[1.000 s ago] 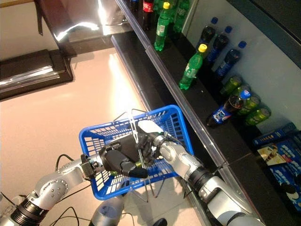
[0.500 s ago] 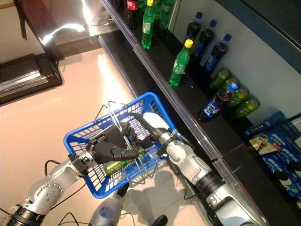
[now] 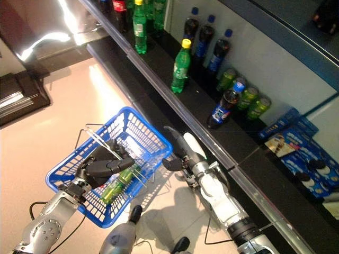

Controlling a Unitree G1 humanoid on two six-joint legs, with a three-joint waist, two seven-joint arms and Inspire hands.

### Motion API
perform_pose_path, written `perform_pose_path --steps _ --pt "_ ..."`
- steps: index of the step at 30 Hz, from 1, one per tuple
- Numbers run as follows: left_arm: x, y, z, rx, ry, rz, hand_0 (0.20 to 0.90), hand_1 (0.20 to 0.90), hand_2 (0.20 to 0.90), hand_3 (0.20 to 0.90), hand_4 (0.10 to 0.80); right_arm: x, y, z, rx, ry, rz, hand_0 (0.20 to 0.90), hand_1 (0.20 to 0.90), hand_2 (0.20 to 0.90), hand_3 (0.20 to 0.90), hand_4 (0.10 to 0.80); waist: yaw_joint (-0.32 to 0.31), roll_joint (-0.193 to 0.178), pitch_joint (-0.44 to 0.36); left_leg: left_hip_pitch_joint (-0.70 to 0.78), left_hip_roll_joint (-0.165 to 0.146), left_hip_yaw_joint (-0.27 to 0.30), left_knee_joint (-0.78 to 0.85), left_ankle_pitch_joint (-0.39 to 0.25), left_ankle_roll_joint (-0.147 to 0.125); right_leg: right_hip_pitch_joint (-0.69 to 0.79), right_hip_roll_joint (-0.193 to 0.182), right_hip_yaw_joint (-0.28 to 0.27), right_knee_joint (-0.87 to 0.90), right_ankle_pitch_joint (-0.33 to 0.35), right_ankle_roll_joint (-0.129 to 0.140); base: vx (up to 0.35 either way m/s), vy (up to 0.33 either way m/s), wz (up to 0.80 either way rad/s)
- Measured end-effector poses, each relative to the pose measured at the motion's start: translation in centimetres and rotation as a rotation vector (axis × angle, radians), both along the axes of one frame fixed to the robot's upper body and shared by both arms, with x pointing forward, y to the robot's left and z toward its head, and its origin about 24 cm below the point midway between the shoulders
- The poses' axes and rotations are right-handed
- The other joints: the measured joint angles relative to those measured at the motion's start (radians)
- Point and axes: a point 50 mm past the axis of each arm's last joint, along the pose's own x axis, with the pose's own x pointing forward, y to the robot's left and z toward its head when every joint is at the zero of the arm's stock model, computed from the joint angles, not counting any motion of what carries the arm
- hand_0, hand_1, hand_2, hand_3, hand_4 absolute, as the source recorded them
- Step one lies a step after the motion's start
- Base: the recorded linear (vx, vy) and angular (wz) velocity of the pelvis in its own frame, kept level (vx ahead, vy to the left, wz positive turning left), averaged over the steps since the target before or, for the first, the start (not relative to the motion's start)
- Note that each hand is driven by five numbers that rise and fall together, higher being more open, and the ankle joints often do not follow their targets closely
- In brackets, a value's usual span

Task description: Pick up the drink and place into the basket.

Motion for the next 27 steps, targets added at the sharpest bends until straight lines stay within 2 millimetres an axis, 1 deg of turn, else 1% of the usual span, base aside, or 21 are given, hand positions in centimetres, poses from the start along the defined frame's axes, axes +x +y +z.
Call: perform_pose_path --steps 3,5,9,10,12,14,16,19,23,27 --pt "-0.5 1.2 -0.7 0.011 0.036 0.073 0.300 0.300 0.300 0.200 0.100 -0.6 -1.1 -0.7 0.047 0.034 -0.052 0.900 0.900 0.900 0.900 0.800 -0.030 -0.001 0.000 0.003 0.002 0.018 -0.002 0.000 0.000 -0.009 -0.001 0.014 0.000 0.002 0.000 0.004 0.003 -0.20" --pt "-0.9 1.8 -1.3 0.009 0.055 0.117 0.300 0.300 0.300 0.200 0.100 -1.1 -1.9 -1.3 0.083 0.059 -0.088 0.900 0.900 0.900 0.900 0.800 -0.049 -0.001 0.000 0.013 0.008 0.033 -0.011 0.000 0.001 -0.012 0.000 0.033 0.000 0.002 -0.001 -0.001 0.000 -0.19" --pt "-1.8 3.1 -2.6 0.039 0.087 0.203 0.300 0.300 0.300 0.200 0.100 -2.5 -3.5 -2.5 0.225 0.109 -0.170 0.900 0.900 0.900 0.900 0.800 -0.093 -0.002 -0.001 0.023 0.012 0.057 -0.012 -0.005 0.001 -0.016 0.001 0.055 0.000 0.003 -0.001 0.001 0.001 -0.20" --pt "-2.2 3.8 -3.3 0.045 0.115 0.245 0.300 0.300 0.300 0.200 0.100 -3.2 -4.2 -3.0 0.286 0.133 -0.199 0.900 0.900 0.900 0.900 0.800 -0.108 -0.001 -0.003 0.033 0.015 0.075 -0.013 -0.010 0.000 -0.018 0.001 0.066 0.000 0.005 -0.002 0.007 -0.007 -0.32" --pt "-2.6 4.5 -4.1 0.035 0.148 0.299 0.300 0.300 0.300 0.200 0.100 -3.9 -4.8 -3.6 0.318 0.154 -0.227 0.900 0.900 0.900 0.900 0.800 -0.132 -0.002 -0.008 0.035 0.017 0.083 -0.013 -0.012 -0.001 -0.020 0.002 0.079 0.000 0.006 -0.003 0.005 -0.010 -0.22" --pt "-3.0 5.0 -5.5 0.027 0.206 0.353 0.300 0.300 0.300 0.200 0.100 -4.8 -5.8 -4.9 0.337 0.200 -0.280 0.900 0.900 0.900 0.900 0.800 -0.160 -0.002 -0.012 0.043 0.022 0.095 -0.013 -0.014 -0.003 -0.020 0.006 0.091 0.000 0.007 -0.004 0.007 -0.017 -0.17" --pt "-3.5 5.1 -6.8 0.028 0.265 0.390 0.300 0.300 0.300 0.200 0.100 -5.8 -6.5 -6.2 0.351 0.250 -0.325 0.900 0.900 0.900 0.900 0.800 -0.176 -0.001 -0.023 0.046 0.026 0.101 -0.013 -0.017 -0.004 -0.021 0.008 0.094 0.000 0.008 -0.005 0.011 -0.018 -0.09" --pt "-4.3 5.3 -8.3 0.042 0.337 0.426 0.300 0.300 0.300 0.200 0.100 -6.7 -6.6 -7.5 0.360 0.301 -0.354 0.900 0.900 0.900 0.900 0.800 -0.195 -0.001 -0.029 0.048 0.029 0.106 -0.013 -0.018 -0.005 -0.022 0.011 0.101 0.000 0.008 -0.006 0.009 -0.010 -0.06" --pt "-5.9 5.9 -11.3 0.073 0.485 0.483 0.300 0.300 0.300 0.200 0.100 -7.7 -6.7 -9.3 0.386 0.370 -0.413 0.900 0.900 0.900 0.900 0.800 -0.219 0.007 -0.047 0.050 0.031 0.114 -0.013 -0.018 -0.005 -0.026 0.012 0.115 0.000 0.009 -0.008 -0.005 -0.001 -0.06" --pt "-8.3 6.3 -14.5 0.092 0.657 0.535 0.300 0.300 0.300 0.200 0.100 -9.0 -7.2 -11.7 0.399 0.458 -0.500 0.900 0.900 0.900 0.900 0.800 -0.240 0.017 -0.094 0.050 0.032 0.117 -0.014 -0.021 -0.006 -0.027 0.013 0.117 0.000 0.008 -0.008 -0.001 -0.001 -0.02"
